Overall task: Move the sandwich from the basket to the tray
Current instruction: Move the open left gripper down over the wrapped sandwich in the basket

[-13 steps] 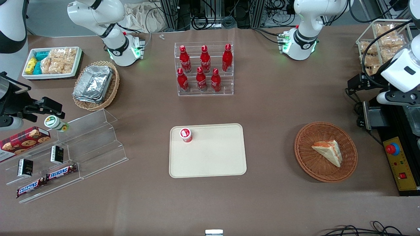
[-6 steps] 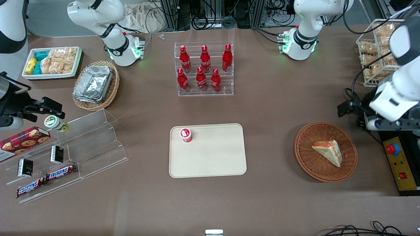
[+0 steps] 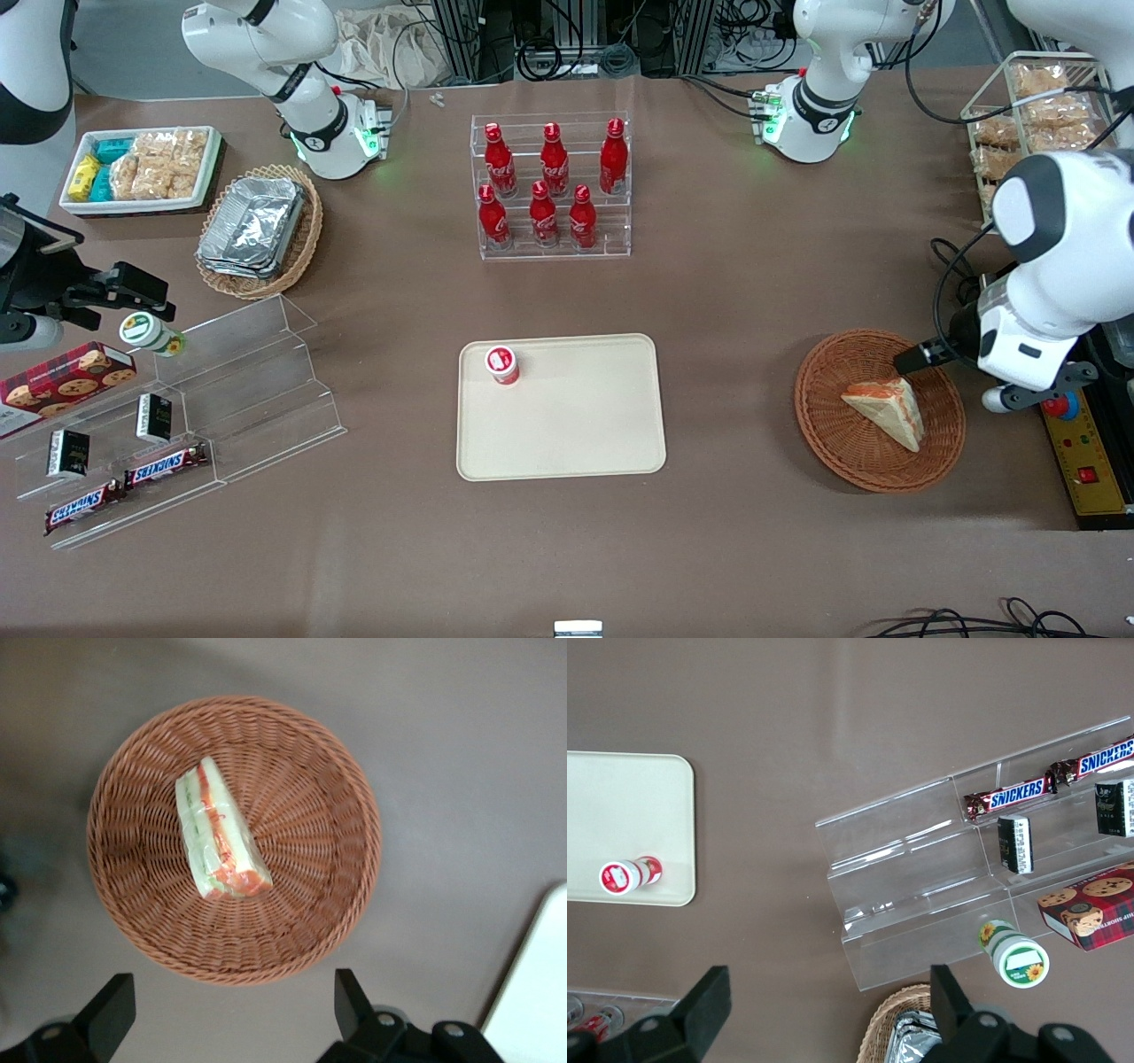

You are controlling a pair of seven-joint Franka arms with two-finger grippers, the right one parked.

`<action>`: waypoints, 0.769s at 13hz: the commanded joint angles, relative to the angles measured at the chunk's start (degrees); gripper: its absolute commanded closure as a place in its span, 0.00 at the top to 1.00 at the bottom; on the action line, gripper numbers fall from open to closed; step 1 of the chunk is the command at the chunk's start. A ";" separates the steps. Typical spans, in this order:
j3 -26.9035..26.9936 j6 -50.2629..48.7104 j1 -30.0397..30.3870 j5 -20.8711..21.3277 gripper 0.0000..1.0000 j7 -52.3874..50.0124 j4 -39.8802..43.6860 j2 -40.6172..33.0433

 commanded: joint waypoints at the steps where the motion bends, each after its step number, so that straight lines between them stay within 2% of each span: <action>1: -0.08 3.76 -0.07 2.02 1.00 -8.57 -1.66 3.04; 5: 0.53 6.66 -0.07 4.76 1.00 -12.54 -1.66 7.88; 10: 2.73 9.57 0.11 4.07 1.00 -14.90 -0.79 12.19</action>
